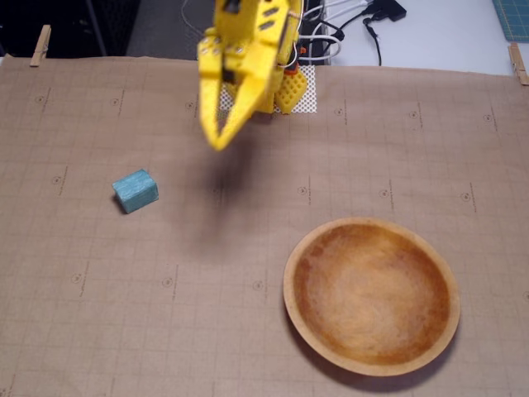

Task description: Grasp a blue block and put it in the bowl.

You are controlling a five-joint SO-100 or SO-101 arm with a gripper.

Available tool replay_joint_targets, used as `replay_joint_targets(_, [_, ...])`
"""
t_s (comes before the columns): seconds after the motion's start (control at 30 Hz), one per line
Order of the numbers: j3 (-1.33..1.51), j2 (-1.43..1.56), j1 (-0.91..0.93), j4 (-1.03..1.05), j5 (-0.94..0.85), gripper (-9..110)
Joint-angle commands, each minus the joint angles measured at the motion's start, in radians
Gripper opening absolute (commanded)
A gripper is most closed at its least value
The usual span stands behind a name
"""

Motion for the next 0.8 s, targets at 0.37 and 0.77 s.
replay_joint_targets(0.37, [-0.074,-0.252,0.333,-0.035,-0.044,-3])
replay_joint_targets(0.77, [-0.058,-0.353,0.449,-0.034,-0.100,8])
